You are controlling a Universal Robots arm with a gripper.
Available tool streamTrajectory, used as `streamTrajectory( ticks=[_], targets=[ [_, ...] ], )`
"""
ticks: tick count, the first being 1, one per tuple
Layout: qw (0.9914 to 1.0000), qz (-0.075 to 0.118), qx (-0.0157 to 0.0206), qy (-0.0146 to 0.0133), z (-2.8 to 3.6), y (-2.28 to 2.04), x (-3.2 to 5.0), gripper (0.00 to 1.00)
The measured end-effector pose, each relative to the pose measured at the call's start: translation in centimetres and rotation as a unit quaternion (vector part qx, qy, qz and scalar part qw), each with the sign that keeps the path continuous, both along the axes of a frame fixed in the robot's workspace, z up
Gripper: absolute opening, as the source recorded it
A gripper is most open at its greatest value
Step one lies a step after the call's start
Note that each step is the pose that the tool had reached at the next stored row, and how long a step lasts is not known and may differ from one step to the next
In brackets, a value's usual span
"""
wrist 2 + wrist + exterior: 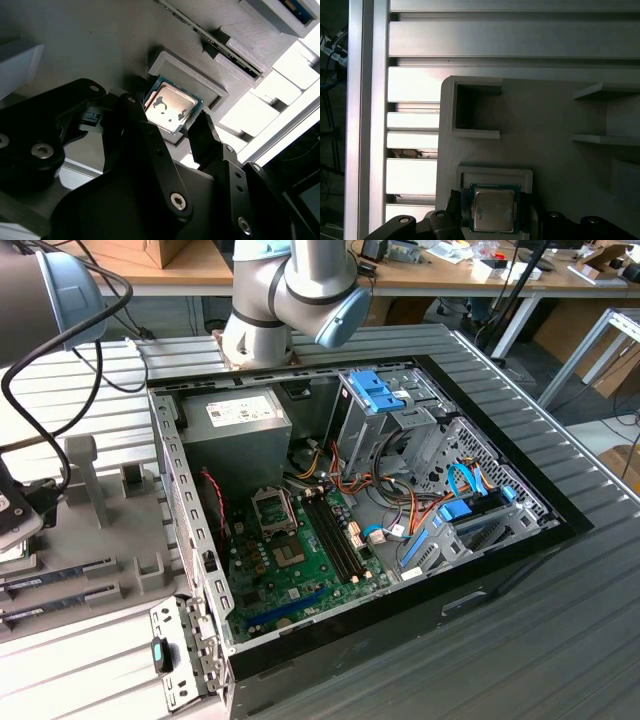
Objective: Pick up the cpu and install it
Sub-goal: 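Pick up the cpu and move it towards the insertion slot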
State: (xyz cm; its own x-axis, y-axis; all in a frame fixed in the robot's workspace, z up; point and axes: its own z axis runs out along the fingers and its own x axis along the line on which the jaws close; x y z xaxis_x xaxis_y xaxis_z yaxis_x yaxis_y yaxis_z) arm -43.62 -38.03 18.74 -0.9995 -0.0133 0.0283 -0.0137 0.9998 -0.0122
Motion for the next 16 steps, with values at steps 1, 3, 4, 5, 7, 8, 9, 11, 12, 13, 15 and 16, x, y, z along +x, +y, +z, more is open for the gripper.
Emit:
streamTrajectory(
  ticks=[1,3,4,5,7,8,9,11,12,13,15,16],
  targets=[
    [1.0,0.0,0.0,0.0,0.01,0.0,0.0,0.62],
    [1.0,0.0,0.0,0.0001,0.06,0.0,0.0,0.62],
    [1.0,0.0,-0.0001,0.0001,0.1,0.0,0.0,0.62],
    [1.0,0.0,-0.0001,0.0001,0.12,0.0,0.0,0.62],
    [1.0,0.0,0.0,-0.0001,0.13,0.0,0.0,0.62],
    [1.0,0.0,0.0,0.0,0.14,0.0,0.0,0.62],
    [1.0,0.0,0.0,0.0001,0.15,0.0,0.0,0.62],
    [1.0,0.0,0.0,0.0,0.15,0.0,0.0,0.62],
    [1.0,0.0,0.0,0.0,0.16,0.0,0.0,0.62],
    [1.0,0.0,0.0,0.0001,0.16,0.0,0.0,0.62],
    [1.0,0.0,0.0,0.0,0.17,0.0,0.0,0.6],
    [1.0,0.0,0.0,0.0001,0.17,0.0,0.0,0.6]
  ],
)
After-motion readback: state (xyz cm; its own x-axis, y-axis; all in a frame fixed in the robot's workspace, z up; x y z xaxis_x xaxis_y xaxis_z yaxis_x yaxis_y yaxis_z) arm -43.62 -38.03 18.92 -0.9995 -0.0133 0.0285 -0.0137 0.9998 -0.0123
